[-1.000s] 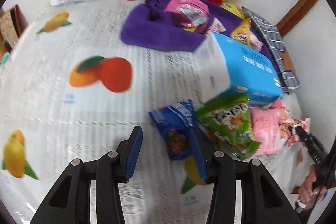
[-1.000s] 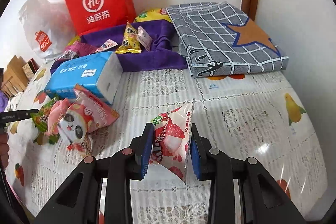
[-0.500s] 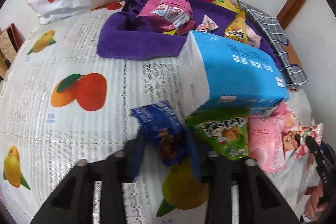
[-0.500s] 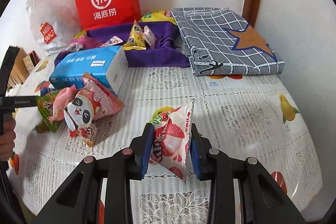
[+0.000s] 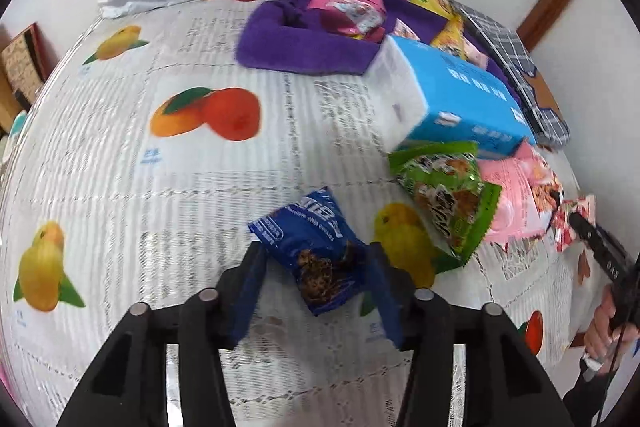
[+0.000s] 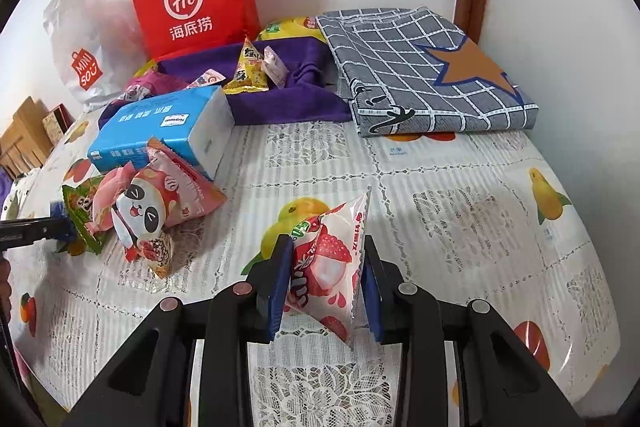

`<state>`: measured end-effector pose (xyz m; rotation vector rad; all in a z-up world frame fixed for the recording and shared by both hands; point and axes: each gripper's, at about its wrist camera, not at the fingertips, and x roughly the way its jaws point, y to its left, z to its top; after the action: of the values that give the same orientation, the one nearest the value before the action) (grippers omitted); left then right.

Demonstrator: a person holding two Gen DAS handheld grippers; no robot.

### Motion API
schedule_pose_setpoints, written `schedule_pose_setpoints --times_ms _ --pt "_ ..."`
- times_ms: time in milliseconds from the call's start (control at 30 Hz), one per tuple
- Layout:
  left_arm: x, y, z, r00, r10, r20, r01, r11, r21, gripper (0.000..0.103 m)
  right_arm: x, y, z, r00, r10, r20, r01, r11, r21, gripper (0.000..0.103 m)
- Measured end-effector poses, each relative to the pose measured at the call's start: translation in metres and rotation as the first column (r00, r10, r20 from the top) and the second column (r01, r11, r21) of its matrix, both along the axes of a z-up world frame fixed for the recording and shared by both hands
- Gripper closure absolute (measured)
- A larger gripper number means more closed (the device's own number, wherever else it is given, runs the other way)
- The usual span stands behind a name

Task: Organize snacks
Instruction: 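Close the left tool on the blue snack bag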

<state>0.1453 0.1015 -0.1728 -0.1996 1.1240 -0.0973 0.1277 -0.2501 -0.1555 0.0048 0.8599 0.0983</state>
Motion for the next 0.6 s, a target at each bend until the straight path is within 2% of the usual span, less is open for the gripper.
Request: schedule_pose_setpoints --times_ms 133,333,500,600 --pt "0.004 0.006 -0.002 0.998 0.061 -0.015 -0.062 0.997 -0.040 0.043 -0.002 0.003 0.001 1.000 0.011 0.005 -0.011 1.000 -0.004 0.070" --pt "0.013 -0.024 -0.004 0.999 0.051 0.014 -0.051 0.998 0.041 0.042 -0.003 0.007 0.001 1.000 0.016 0.000 -0.016 1.000 -0.002 0.070" --pt "0.009 -0.056 -0.007 0.995 -0.045 0.084 0.028 0.981 0.194 0.059 -0.004 0.013 -0.001 0.999 0.046 -0.007 -0.046 0.999 0.011 0.070" --pt "0.004 -0.057 -0.007 0.990 -0.072 0.120 0.047 0.979 0.198 0.063 -0.001 0.016 -0.005 0.998 0.056 -0.013 -0.056 0.998 0.029 0.070"
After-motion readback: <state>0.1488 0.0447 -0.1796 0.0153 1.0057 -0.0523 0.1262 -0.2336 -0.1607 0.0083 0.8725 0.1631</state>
